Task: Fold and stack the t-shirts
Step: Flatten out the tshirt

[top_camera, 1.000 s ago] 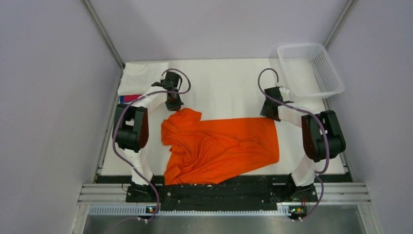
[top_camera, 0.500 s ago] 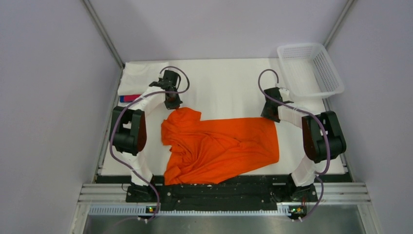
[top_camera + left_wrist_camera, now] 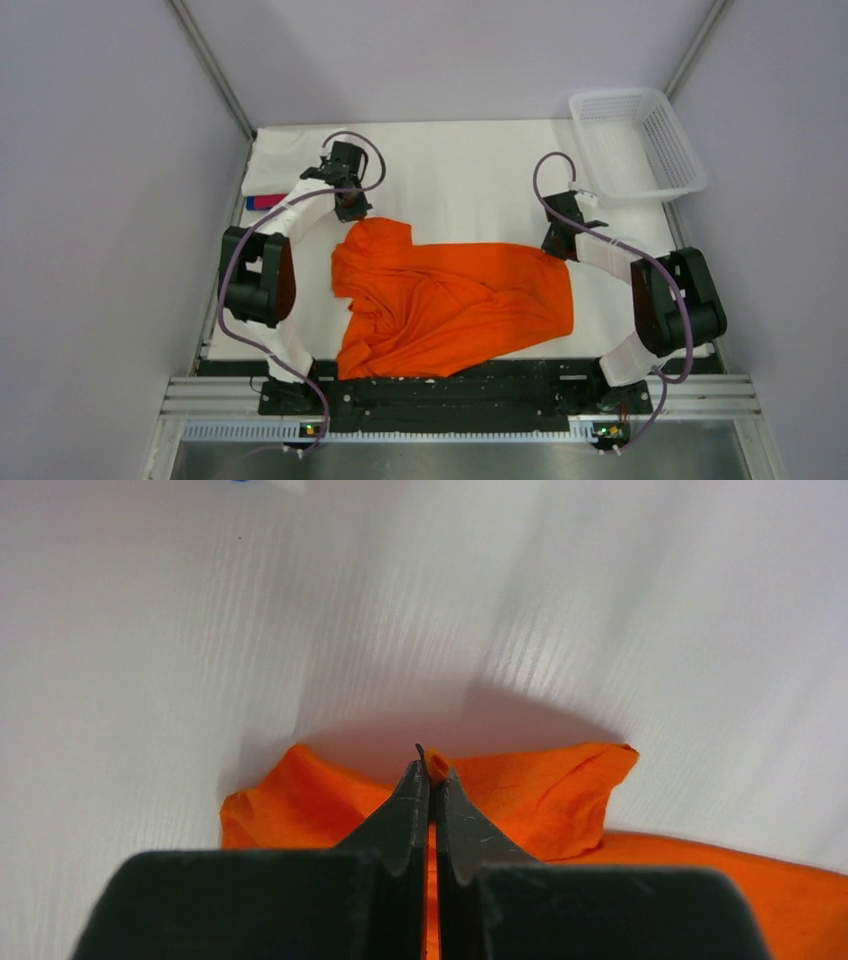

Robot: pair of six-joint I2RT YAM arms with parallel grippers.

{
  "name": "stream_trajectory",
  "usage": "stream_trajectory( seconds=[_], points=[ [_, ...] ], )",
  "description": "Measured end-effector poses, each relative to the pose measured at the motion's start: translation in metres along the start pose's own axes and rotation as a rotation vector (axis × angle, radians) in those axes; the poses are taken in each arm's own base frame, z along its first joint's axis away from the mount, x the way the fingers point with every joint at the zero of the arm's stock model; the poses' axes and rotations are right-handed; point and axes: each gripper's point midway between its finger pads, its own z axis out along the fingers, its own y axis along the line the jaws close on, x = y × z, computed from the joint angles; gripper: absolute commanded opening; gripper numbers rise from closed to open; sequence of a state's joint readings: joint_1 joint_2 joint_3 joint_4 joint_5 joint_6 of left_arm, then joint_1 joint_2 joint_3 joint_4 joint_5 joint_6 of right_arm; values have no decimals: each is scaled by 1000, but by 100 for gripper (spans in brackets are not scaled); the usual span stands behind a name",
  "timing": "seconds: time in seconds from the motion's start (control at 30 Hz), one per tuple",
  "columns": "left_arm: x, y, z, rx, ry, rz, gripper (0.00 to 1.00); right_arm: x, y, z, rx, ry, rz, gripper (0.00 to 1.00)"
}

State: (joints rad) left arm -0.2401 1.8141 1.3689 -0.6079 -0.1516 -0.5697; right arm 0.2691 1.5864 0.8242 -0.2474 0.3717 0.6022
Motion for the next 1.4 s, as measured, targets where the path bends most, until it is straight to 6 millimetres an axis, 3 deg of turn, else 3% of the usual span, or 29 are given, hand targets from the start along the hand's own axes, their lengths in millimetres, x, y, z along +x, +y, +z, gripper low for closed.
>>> stream_trajectory(
  seconds=[0.13, 0.2, 0.27, 0.33, 0.4, 0.53, 0.63, 0.73, 0.87, 0.97, 1.1, 1.27, 1.4],
  points=[
    [-23, -3, -37, 35, -98, -16, 0, -21, 8, -27, -58, -75, -5, 0],
    [-37, -5, -65, 68, -163, -27, 0, -42, 14, -52, -112, -150, 8, 0],
    [-53, -7, -108, 124, -257, -37, 0, -70, 20, -88, -181, -249, 26, 0],
    [-67, -8, -156, 194, -365, -45, 0, -97, 25, -128, -251, -347, 45, 0],
    [-80, -6, -218, 285, -506, -56, 0, -126, 27, -179, -339, -459, 73, 0],
    [-87, 9, -337, 452, -778, -76, 0, -168, 16, -283, -511, -661, 127, 0],
    [-82, 24, -422, 566, -954, -79, 0, -185, 1, -357, -634, -784, 147, 0],
    [-73, 37, -493, 668, -1093, -73, 0, -193, -16, -424, -750, -891, 156, 0],
    [-57, 47, -570, 794, -1230, -29, 0, -197, -41, -511, -897, -1027, 153, 0],
    [-47, 50, -608, 862, -1295, 7, 0, -195, -54, -557, -980, -1096, 132, 0],
    [-34, 54, -641, 926, -1350, 48, 0, -188, -61, -583, -1033, -1130, 98, 0],
    [-33, 52, -650, 946, -1364, 71, 0, -186, -61, -577, -1012, -1115, 78, 0],
    [-55, 40, -632, 901, -1334, 68, 0, -192, -59, -549, -921, -1090, 101, 0]
  ],
)
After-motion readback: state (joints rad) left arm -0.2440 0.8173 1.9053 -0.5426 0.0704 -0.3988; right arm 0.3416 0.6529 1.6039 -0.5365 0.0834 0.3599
